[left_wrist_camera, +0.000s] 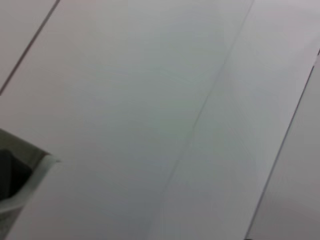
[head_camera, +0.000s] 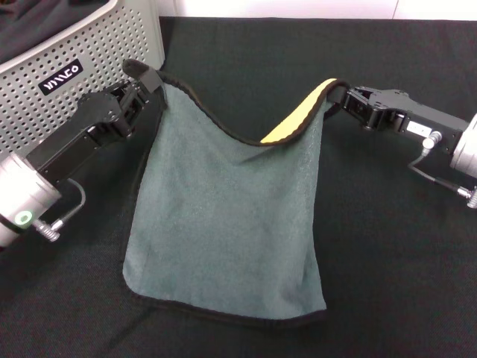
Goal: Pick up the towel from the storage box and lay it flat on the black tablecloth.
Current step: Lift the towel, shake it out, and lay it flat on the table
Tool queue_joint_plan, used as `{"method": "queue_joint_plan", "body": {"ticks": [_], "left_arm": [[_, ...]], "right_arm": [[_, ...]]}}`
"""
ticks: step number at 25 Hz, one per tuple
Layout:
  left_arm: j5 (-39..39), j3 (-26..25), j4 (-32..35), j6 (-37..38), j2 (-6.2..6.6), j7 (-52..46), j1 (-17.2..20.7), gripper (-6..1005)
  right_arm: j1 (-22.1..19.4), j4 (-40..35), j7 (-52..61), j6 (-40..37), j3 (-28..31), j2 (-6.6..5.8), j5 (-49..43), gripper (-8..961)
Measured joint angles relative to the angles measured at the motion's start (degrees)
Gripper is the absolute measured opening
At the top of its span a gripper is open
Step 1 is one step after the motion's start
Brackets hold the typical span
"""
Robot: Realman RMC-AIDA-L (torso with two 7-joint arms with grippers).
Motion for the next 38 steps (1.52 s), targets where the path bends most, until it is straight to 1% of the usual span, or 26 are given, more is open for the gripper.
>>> {"method": "queue_joint_plan", "body": {"ticks": [1,4,6,7,12,18,21,25,29,38], "left_arm": [[-0.4,0.0,0.0,-0.6,-0.23,0.7,-0.1,19],[-1.6,0.0,0.0,-2.1,-0.67,2.0,-0.5,19],[-2.1,-0.1,0.1,-2.8,-0.73,2.3,-0.9,19],[-2.3,-0.1,0.1,-3.2,-0.75,2.4,-1.1,19],[-2.9,-0.1,0.1,-4.8,-1.1,3.7,-2.1,19],[-5.2,-0.1,0.1,-8.0,-2.13,6.3,-3.0,19],[-5.6,-0.1,0.1,-9.2,-2.52,7.4,-3.8,19],[-5.6,-0.1,0.2,-10.7,-2.87,8.2,-4.9,18],[-5.8,-0.1,0.2,-11.5,-2.96,8.6,-5.5,18],[-6.2,-0.1,0.2,-13.9,-3.0,9.7,-5.3,19]], "right_arm": [[0.0,0.0,0.0,0.0,0.0,0.0,0.0,6],[1.6,0.4,-0.1,3.3,0.1,-0.01,-0.2,6],[2.3,0.6,-0.1,5.0,0.1,-0.01,-0.2,6],[3.2,0.8,0.0,7.1,-0.1,-0.01,-0.3,7],[4.6,1.3,0.0,10.3,-0.3,0.0,-0.4,6],[8.3,5.6,0.1,12.5,-0.3,0.09,-0.3,6],[9.4,6.5,0.1,12.8,-0.3,0.19,-0.3,7],[9.9,6.6,0.1,14.5,-0.3,0.33,-0.5,7],[10.2,6.7,0.1,17.0,-0.3,0.37,-0.4,7],[10.3,7.3,0.1,20.0,-1.0,0.34,-0.4,6]]}}
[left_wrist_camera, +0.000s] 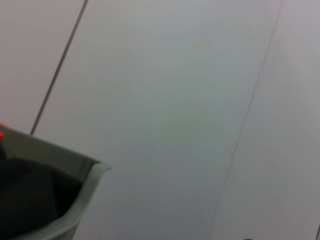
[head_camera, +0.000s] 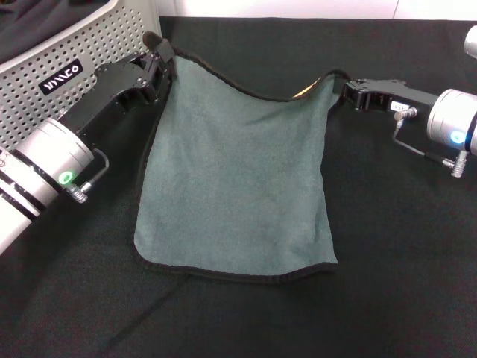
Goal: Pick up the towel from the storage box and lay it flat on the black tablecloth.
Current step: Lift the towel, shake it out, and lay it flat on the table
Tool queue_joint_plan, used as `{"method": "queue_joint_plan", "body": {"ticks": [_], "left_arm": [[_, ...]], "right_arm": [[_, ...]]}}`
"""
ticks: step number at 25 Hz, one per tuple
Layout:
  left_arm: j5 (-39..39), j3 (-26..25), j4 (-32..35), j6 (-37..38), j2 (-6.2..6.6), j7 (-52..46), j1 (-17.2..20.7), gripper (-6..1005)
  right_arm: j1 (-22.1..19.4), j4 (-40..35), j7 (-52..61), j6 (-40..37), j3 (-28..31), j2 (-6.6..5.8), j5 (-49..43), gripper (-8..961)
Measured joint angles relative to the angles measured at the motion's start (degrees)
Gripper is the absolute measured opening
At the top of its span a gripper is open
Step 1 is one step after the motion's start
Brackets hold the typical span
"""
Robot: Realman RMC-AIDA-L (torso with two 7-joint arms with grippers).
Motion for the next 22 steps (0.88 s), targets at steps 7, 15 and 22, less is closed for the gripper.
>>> {"method": "queue_joint_plan", "body": {"ticks": [7,15,22], "left_arm": [[-0.1,0.1,-0.1,-5.0,-0.55,0.7,-0.5,19],[-0.5,0.1,-0.2,-9.2,-0.85,2.4,-2.7,18],[-3.6,0.2,-0.8,-11.0,-0.91,4.4,-2.9,18]], "right_arm": [[1.0,0.1,0.0,1.5,-0.9,0.0,0.0,6],[2.4,0.2,0.0,4.4,-1.3,0.0,0.0,7],[3.4,1.3,-0.2,6.8,-2.5,0.0,0.0,7]]}}
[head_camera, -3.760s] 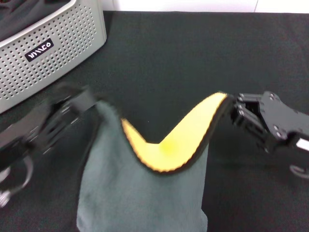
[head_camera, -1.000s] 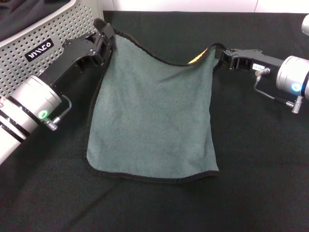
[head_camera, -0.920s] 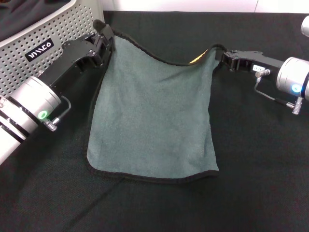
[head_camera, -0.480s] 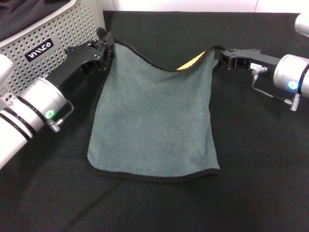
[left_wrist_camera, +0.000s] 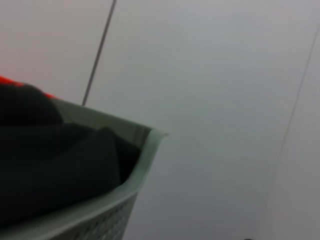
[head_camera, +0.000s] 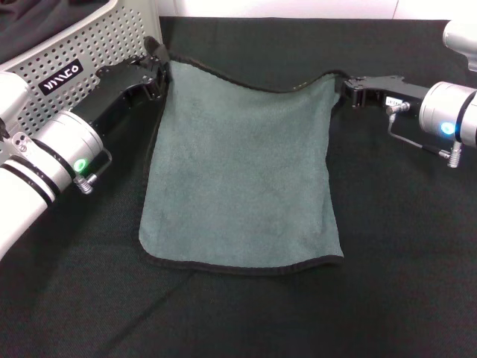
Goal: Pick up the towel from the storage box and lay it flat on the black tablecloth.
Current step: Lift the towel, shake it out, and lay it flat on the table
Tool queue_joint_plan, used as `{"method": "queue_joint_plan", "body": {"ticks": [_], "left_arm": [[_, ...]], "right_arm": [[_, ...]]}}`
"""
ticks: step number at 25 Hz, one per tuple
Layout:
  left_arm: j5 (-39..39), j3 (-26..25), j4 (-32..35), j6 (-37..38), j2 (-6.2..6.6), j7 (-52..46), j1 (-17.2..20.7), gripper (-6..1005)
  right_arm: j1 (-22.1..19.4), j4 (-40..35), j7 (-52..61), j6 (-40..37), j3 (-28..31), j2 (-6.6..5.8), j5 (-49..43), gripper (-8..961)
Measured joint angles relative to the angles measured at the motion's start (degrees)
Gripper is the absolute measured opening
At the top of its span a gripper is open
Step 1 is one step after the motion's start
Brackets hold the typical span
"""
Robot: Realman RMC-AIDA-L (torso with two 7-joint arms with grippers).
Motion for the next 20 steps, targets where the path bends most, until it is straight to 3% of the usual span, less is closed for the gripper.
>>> {"method": "queue_joint_plan", "body": {"ticks": [20], "left_arm": [[-0.2,0.4,-0.1,-3.4,-0.14,2.3,-0.7,18]], "right_arm": [[-0.1,0.5,-0.2,2.3,-1.4,0.0,0.1,6]]}}
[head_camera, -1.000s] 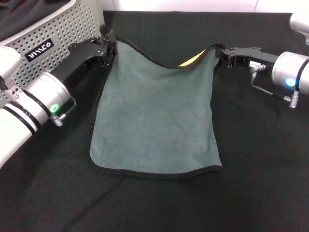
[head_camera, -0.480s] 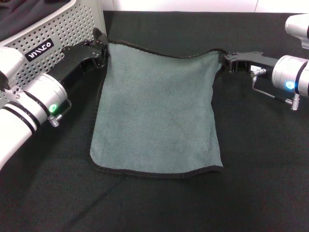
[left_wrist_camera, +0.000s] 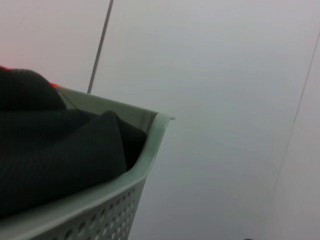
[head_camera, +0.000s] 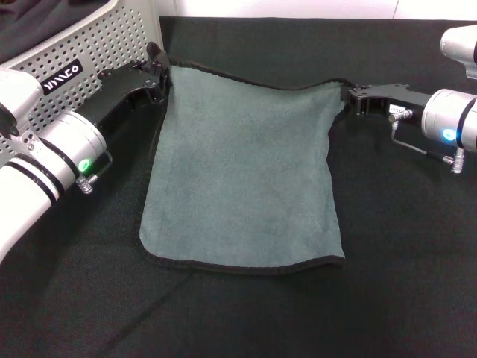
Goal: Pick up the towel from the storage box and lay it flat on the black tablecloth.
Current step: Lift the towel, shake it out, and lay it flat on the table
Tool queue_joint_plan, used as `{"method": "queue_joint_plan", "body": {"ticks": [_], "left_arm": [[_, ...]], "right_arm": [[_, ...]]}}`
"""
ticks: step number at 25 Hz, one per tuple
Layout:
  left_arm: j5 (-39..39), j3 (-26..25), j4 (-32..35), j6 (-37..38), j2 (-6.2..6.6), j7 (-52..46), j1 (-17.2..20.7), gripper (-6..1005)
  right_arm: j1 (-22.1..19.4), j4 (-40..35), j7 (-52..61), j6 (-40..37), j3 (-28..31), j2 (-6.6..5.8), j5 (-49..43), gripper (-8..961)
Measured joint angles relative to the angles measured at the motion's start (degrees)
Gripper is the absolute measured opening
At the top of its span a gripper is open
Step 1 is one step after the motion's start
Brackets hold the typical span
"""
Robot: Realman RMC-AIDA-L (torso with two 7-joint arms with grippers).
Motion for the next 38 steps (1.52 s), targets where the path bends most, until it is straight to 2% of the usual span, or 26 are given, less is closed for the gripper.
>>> {"method": "queue_joint_plan", "body": {"ticks": [22,27,30,33,35,38], "left_arm": [[0.5,0.2,0.1,0.0,0.01,0.1,-0.7,31],[0.5,0.3,-0.1,-1.9,0.01,0.1,-1.4,38],[-1.2,0.6,-0.3,-4.2,0.01,0.1,-1.9,43],[-5.7,0.7,-0.5,-5.3,0.01,0.1,-1.8,96],[-7.2,0.7,-0.3,-4.9,0.01,0.1,-1.1,132],[-7.3,0.7,0.7,-2.4,0.02,0.1,0.5,234]], "right_arm": [[0.0,-0.2,-0.2,2.0,-0.1,0.0,0.1,23],[-0.1,-0.6,-0.3,2.4,0.0,0.0,0.0,27],[0.0,-0.9,-0.3,5.2,0.2,0.0,0.2,30],[-0.3,-2.3,-1.0,7.0,0.2,-0.03,-0.1,169],[-2.5,-5.6,-2.7,6.0,0.2,-0.11,-0.1,251],[-8.1,-12.8,-4.6,4.9,0.3,-0.21,-0.1,374]]}}
